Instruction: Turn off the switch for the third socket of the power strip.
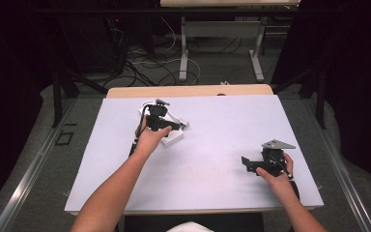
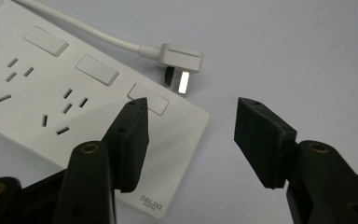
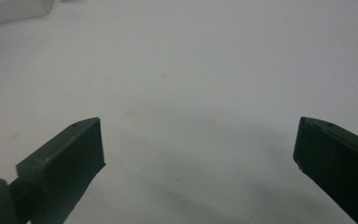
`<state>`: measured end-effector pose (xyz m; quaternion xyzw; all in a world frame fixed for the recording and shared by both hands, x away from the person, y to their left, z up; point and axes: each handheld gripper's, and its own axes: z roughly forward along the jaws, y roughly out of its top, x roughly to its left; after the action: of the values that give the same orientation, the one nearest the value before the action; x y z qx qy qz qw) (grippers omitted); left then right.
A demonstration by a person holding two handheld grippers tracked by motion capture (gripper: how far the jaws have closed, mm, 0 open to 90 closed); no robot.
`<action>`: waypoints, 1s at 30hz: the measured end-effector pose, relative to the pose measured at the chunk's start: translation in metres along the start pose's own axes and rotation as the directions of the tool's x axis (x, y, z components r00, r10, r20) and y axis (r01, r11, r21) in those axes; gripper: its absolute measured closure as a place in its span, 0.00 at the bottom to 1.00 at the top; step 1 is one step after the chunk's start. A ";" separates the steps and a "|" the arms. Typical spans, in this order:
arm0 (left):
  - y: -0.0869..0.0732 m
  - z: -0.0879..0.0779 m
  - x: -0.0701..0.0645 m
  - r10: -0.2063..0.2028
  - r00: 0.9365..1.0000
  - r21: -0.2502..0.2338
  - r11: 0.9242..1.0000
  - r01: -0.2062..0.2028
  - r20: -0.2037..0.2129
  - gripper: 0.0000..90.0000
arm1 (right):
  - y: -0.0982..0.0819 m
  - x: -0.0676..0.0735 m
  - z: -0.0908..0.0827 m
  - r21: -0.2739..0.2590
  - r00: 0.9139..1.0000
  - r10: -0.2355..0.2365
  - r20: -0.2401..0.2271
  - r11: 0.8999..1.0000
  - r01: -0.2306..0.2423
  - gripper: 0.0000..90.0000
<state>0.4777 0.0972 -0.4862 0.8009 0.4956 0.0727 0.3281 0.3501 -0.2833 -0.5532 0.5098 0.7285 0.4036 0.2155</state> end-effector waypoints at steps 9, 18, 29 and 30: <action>-0.007 -0.011 -0.001 0.009 1.000 -0.023 1.000 -0.009 -0.001 0.39 | 0.000 0.000 -0.001 0.001 1.000 -0.003 -0.001 1.000 0.003 0.01; -0.015 -0.024 -0.001 0.058 0.998 -0.039 0.998 -0.057 0.016 0.32 | 0.000 0.000 -0.001 0.001 1.000 -0.004 0.000 1.000 0.004 0.01; -0.027 -0.041 0.001 0.036 0.999 -0.067 0.997 -0.035 0.018 0.18 | 0.000 0.000 -0.001 -0.002 1.000 -0.003 0.000 1.000 0.003 0.01; -0.028 -0.042 0.001 0.031 0.999 -0.065 0.997 -0.030 0.012 0.18 | 0.000 0.001 -0.001 -0.001 1.000 0.000 0.000 1.000 0.000 0.01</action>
<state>0.4380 0.1252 -0.4704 0.7978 0.4783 0.0886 0.3561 0.3488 -0.2830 -0.5528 0.5096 0.7285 0.4039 0.2156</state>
